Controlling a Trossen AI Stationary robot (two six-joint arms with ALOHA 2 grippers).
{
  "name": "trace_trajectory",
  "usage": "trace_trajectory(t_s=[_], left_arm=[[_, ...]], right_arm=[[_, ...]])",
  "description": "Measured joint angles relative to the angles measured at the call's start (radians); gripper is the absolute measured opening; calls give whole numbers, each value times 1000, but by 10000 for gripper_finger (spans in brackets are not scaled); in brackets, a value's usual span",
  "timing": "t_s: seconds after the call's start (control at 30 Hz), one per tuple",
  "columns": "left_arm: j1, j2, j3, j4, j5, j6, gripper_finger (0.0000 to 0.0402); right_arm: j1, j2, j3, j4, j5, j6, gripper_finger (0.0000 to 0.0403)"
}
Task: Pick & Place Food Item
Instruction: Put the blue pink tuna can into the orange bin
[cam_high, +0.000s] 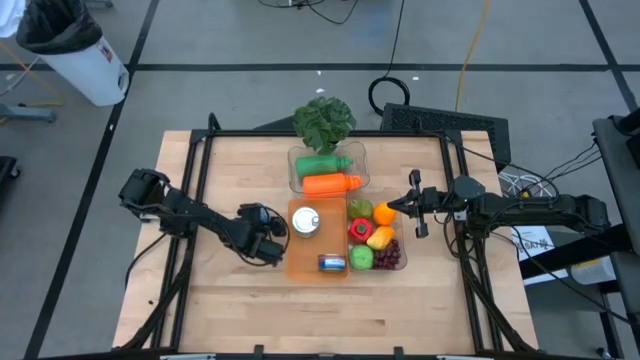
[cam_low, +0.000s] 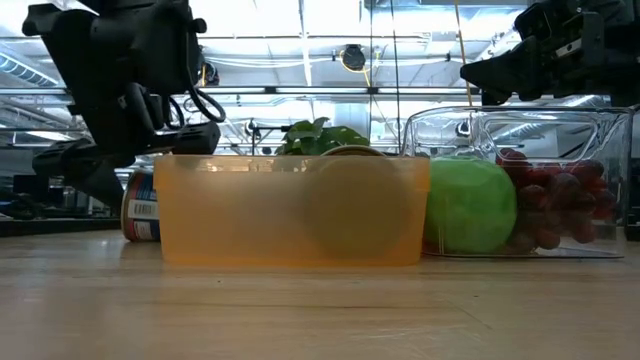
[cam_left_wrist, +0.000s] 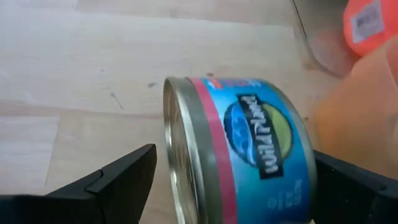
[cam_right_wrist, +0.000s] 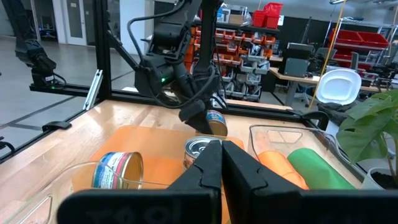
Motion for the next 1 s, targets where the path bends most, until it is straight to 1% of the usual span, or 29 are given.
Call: trace_trajectory(t_s=[0.1, 0.23, 0.3, 0.37, 0.5, 0.67, 0.83, 1.0], left_arm=[[22, 0, 0, 10, -4, 51, 365], [56, 0, 0, 17, 57, 111, 365], [62, 0, -1, 18, 66, 118, 359], [60, 0, 0, 20, 65, 105, 343], [43, 0, 0, 42, 66, 94, 297], [25, 0, 0, 105, 168, 148, 252], [20, 0, -1, 110, 259, 206, 233], [20, -10, 0, 122, 276, 211, 230]], right_arm=[[0, 0, 0, 0, 0, 0, 0], [0, 0, 0, 0, 0, 0, 0], [0, 0, 0, 0, 0, 0, 0], [0, 0, 0, 0, 0, 0, 0], [0, 0, 0, 0, 0, 0, 0], [0, 0, 0, 0, 0, 0, 0], [0, 0, 0, 0, 0, 0, 0], [0, 0, 0, 0, 0, 0, 0]])
